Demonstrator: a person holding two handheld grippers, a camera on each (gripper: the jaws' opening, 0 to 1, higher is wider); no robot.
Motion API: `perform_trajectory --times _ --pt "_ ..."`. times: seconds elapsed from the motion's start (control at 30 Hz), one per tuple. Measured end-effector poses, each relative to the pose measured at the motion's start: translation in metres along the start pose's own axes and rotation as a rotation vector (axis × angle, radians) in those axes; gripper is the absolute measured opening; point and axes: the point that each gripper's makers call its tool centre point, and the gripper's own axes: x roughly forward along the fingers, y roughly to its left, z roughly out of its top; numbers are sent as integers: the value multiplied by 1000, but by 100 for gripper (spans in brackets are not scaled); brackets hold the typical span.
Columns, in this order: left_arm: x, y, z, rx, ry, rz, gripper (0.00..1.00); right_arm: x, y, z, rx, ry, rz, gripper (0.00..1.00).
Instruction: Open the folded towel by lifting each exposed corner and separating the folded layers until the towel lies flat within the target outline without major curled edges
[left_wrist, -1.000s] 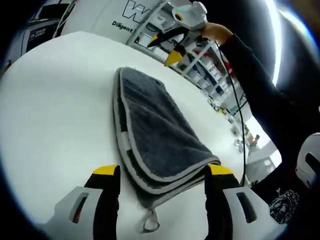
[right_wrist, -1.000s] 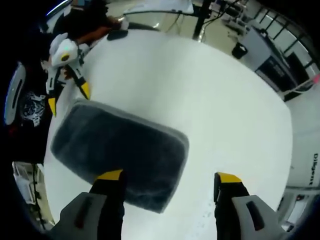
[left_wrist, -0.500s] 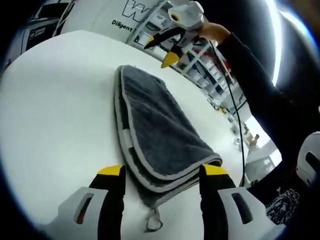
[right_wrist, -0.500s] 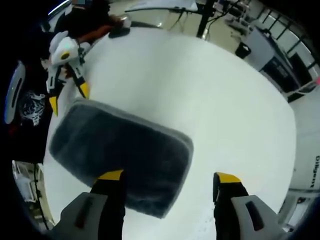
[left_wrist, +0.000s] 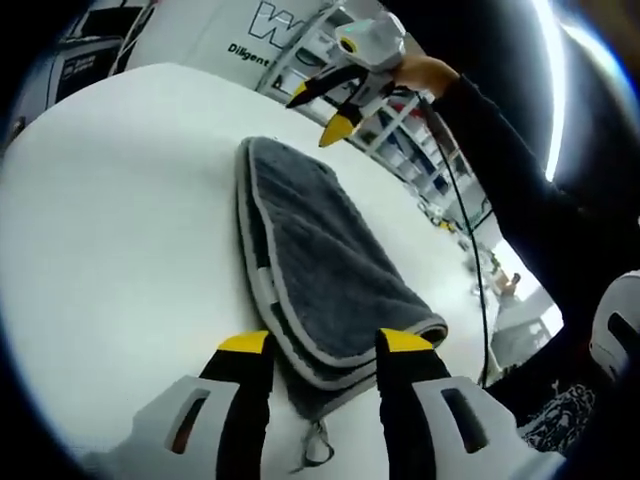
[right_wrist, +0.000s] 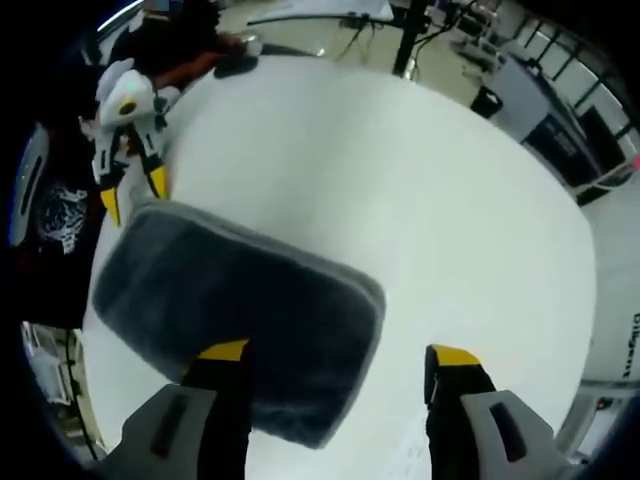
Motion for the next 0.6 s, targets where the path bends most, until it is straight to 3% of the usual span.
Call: perform_trajectory --times 0.2,0.37,0.6 --pt "4 -3 -1 -7 -1 -8 32 7 -2 6 -18 -11 19 64" --pt "5 -3 -6 61 10 5 34 19 -3 6 -15 7 34 59" --pt "4 1 -3 50 5 10 28 24 -1 5 -2 0 69 57"
